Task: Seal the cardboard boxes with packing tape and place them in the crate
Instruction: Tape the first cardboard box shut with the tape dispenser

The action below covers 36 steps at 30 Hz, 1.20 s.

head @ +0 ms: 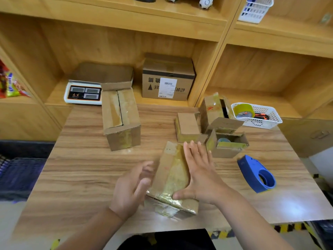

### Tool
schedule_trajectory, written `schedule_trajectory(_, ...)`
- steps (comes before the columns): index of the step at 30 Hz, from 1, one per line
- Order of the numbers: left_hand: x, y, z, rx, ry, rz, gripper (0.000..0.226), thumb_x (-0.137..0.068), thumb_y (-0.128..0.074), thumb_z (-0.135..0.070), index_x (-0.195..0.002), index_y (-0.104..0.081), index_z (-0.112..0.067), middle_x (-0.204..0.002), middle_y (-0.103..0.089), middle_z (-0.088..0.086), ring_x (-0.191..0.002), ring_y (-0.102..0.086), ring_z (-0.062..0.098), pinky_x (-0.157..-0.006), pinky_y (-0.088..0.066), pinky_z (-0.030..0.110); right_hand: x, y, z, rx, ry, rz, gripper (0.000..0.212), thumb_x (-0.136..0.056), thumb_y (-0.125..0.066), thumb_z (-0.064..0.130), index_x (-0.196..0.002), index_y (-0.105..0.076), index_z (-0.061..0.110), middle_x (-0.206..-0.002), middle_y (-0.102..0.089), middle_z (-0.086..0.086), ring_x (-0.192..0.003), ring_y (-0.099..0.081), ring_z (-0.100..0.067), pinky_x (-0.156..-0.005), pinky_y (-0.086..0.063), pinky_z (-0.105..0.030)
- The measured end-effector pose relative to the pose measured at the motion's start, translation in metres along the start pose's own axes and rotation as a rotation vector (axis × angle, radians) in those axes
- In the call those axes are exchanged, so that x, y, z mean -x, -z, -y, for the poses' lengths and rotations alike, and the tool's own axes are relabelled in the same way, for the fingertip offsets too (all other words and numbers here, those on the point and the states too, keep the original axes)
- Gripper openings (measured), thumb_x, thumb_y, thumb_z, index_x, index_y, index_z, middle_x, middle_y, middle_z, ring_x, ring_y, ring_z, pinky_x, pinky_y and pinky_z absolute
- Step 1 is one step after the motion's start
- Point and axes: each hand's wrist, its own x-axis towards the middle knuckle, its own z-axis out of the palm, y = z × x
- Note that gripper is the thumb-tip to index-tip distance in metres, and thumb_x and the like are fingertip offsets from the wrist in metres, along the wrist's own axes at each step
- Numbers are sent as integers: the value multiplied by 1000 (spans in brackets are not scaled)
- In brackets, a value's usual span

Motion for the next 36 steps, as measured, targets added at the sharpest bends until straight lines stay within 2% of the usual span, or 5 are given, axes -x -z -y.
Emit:
schedule_trajectory(4, -47, -3, -21, -413, -245, 406, 98, -65, -56, -76, -146, -20, -35, -145, -8, -26, -135, 7, -10, -113, 3, 19, -6, 5, -3, -78, 4, -21, 143, -48, -59, 86, -141, 34, 30, -157, 14, 7, -141, 17, -8, -116, 0, -36)
schedule_trajectory(10, -99, -16, -13, -632, -299, 756, 135, -57, -63, -81, -148, 20, -23, -137, 44, -13, -115, 52, -7, -88, 37, 12, -26, 15, -17, -255, -3, -189, 98, -65, -80, 49, -145, -35, 16, -134, -43, -1, -127, -34, -19, -98, -22, -19)
schedule_trajectory(16, -129, -30, -11, -484, -174, 789, 118, -57, -71, -72, -150, -10, -34, -130, -29, -12, -128, -20, 13, -109, -21, 31, -41, 14, -23, -532, -38, -285, 50, -70, -83, 21, -116, -65, 12, -104, -54, 2, -107, -50, -17, -96, -37, -26)
schedule_trajectory(26, -136, -44, -8, -29, -22, 519, 22, -82, -73, -19, -103, -66, -21, -92, -54, -8, -93, -49, 5, -78, -30, 4, -54, 7, -22, -795, -174, -436, 6, -82, -70, 5, -86, -75, 6, -93, -72, -6, -94, -63, -18, -90, -47, -32)
schedule_trajectory(36, -133, -50, -10, 62, 63, 404, 20, -96, -51, -9, -97, -71, -8, -92, -62, -7, -88, -55, -2, -79, -37, 6, -26, 2, -3, -9, -80, -82, 131, -40, -42, 91, -148, -11, 23, -134, -27, 8, -123, -24, -17, -106, -25, -35)
